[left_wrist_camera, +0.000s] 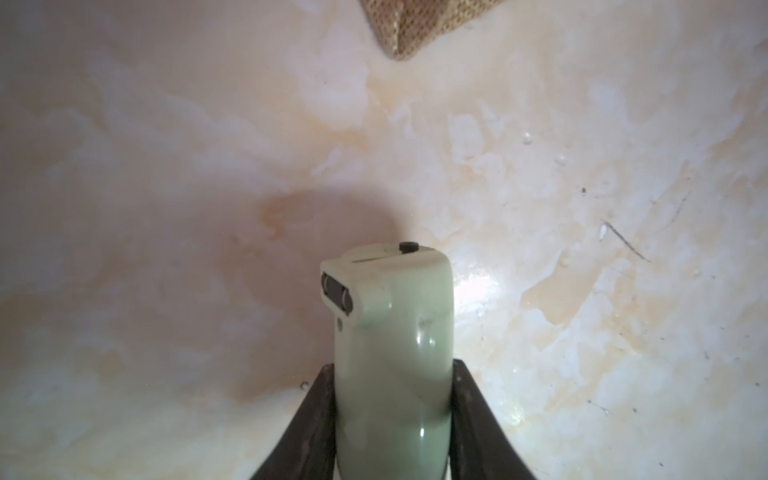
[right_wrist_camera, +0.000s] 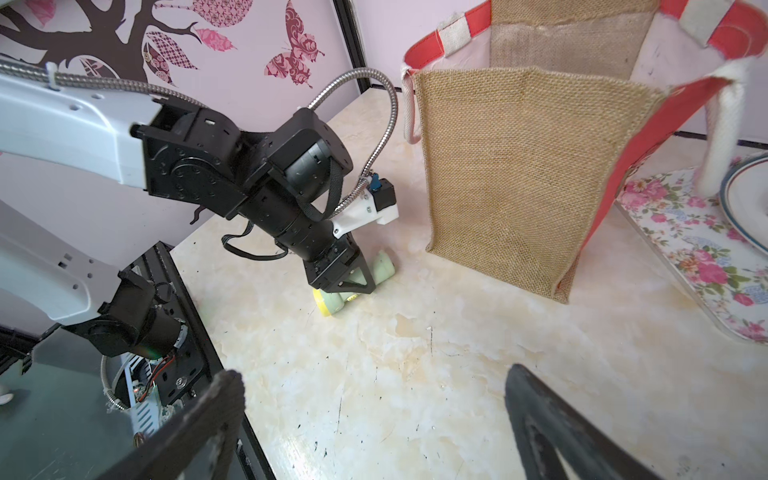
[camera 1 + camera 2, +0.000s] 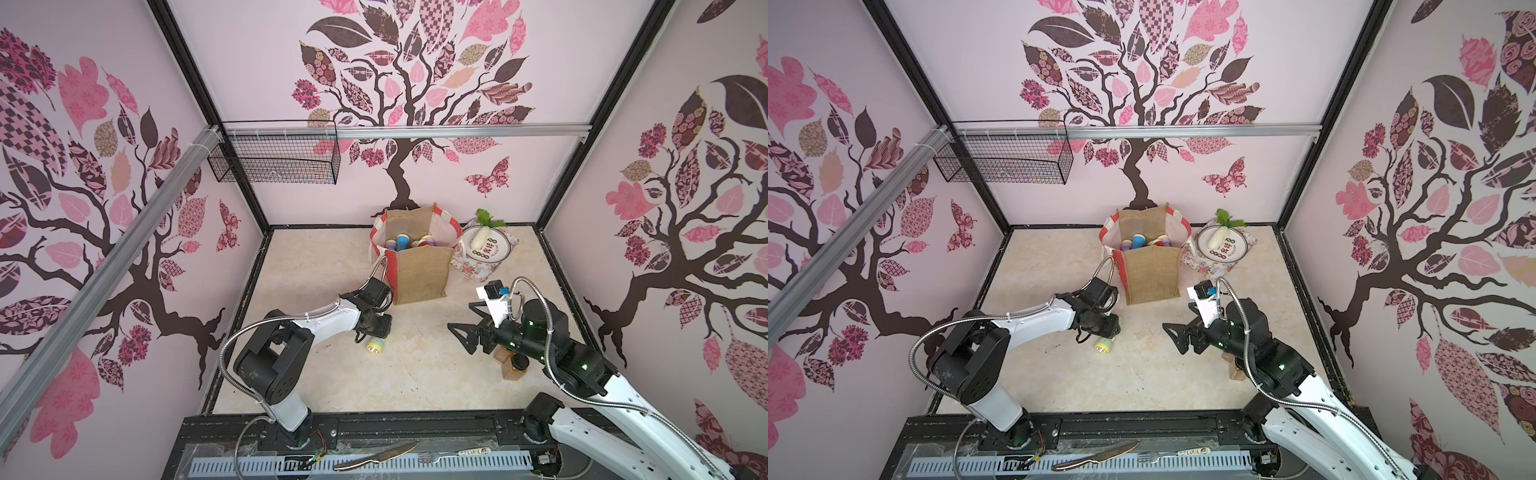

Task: Put the flashlights into the tote bags
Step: Pick up the flashlight from the center of the board.

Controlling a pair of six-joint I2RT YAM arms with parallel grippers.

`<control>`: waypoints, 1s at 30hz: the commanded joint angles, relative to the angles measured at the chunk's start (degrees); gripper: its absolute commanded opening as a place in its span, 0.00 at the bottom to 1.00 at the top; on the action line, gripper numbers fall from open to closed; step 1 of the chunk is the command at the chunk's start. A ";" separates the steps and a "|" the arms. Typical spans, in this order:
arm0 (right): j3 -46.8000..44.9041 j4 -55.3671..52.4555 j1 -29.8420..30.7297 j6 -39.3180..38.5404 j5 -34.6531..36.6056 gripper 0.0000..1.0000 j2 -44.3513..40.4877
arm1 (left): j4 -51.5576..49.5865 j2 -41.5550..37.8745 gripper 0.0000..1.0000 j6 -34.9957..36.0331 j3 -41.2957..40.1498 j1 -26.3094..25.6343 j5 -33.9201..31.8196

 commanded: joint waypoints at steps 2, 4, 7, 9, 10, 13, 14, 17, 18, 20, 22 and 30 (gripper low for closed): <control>3.81 -1.47 0.07 -1.94 0.91 1.00 0.26 | -0.17 -7.53 0.11 -6.05 -1.37 -0.17 -0.90; 3.99 -1.37 0.02 -1.05 1.24 1.00 0.55 | -2.27 -10.65 0.09 -7.53 -0.94 -0.09 -1.66; 4.48 -1.64 -0.01 0.96 2.48 1.00 1.42 | -6.16 -15.20 0.08 -9.06 0.52 -0.10 -3.16; 4.69 -1.39 0.03 1.69 3.12 1.00 2.04 | -8.07 -18.05 0.08 -9.83 1.75 -0.10 -3.43; 4.90 -1.35 0.01 1.78 3.46 1.00 2.39 | -9.04 -19.39 0.08 -10.27 2.63 -0.09 -3.55; 5.50 -1.10 -0.02 1.55 4.94 1.00 3.05 | -12.59 -21.71 0.08 -10.41 6.78 -0.13 -4.23; 5.74 -1.10 -0.01 1.31 5.38 1.00 3.29 | -13.91 -22.05 0.07 -10.52 8.58 -0.09 -4.75; 5.81 -0.87 -0.07 1.34 6.35 1.00 3.99 | -18.24 -20.88 0.06 -10.35 15.62 -0.09 -5.58; 5.69 -0.86 -0.01 1.41 6.42 1.00 4.25 | -19.75 -19.78 0.06 -10.23 18.56 -0.16 -5.96; 5.42 -0.69 -0.03 1.70 6.74 1.00 4.51 | -23.10 -17.15 0.06 -10.20 24.49 -0.13 -7.65; 5.39 -0.68 -0.05 1.71 7.08 1.00 4.66 | -25.55 -13.60 0.06 -9.66 31.06 -0.06 -8.86; 9.46 -4.47 -1.96 4.01 7.42 1.00 6.80 | -28.74 -0.31 0.06 -8.90 52.86 1.86 -10.12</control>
